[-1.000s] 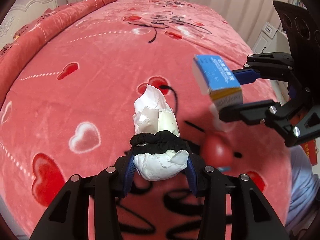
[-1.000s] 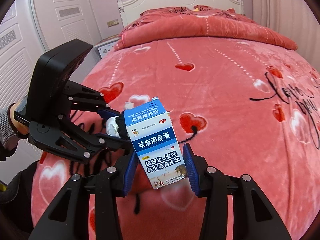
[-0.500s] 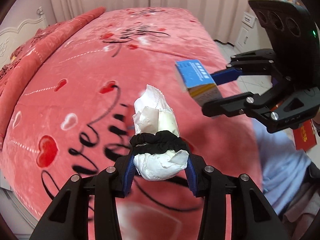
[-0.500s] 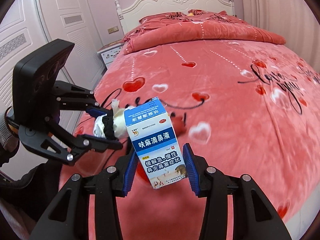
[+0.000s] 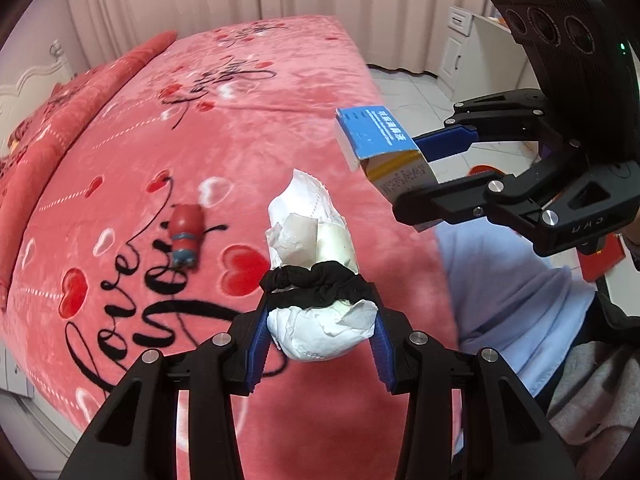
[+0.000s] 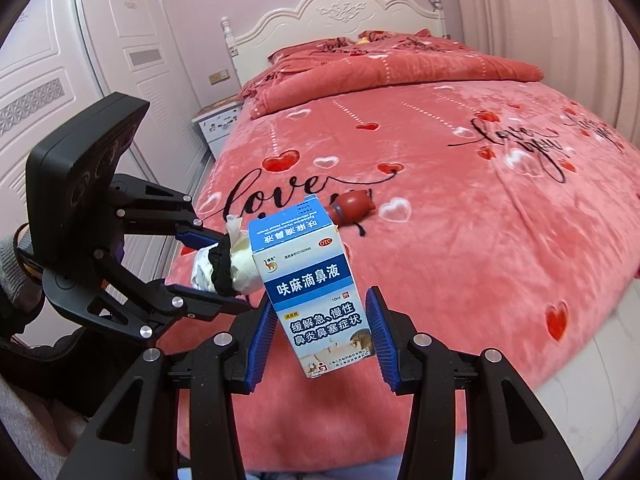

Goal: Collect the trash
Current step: 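Carry the tissue and medicine box with both tools over the orange bin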

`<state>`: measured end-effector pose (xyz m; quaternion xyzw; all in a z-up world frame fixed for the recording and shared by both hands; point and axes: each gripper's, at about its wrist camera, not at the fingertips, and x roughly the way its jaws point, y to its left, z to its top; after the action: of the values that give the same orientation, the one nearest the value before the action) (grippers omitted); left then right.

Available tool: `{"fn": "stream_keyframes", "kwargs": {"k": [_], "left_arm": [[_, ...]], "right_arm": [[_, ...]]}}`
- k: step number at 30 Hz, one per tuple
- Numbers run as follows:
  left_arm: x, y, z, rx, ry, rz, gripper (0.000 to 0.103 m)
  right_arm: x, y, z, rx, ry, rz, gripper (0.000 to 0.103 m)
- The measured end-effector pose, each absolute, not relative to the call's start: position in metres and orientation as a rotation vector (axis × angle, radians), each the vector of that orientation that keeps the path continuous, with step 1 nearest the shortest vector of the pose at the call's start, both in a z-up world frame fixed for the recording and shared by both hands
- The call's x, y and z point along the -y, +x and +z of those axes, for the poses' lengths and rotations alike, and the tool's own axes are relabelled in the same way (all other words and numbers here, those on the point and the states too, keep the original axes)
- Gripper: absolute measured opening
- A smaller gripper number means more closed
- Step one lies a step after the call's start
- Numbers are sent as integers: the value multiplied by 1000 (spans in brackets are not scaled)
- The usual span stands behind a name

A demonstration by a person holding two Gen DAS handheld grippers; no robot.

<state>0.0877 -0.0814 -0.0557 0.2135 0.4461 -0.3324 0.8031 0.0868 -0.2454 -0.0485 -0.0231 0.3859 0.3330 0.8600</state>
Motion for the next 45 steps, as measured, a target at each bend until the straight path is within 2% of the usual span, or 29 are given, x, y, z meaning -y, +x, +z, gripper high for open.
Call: {"fn": "stream_keyframes", "kwargs": {"k": [11, 31, 45], "left_arm": [[149, 65, -42, -898, 544, -809, 45], [343, 40, -53, -824, 735, -1165, 45], [437, 37, -92, -882, 794, -1274, 45]], "right_arm": [[322, 40, -31, -753, 7, 572, 45], [523, -45, -35, -745, 125, 199, 45], [625, -74, -86, -813, 243, 17, 45]]}}
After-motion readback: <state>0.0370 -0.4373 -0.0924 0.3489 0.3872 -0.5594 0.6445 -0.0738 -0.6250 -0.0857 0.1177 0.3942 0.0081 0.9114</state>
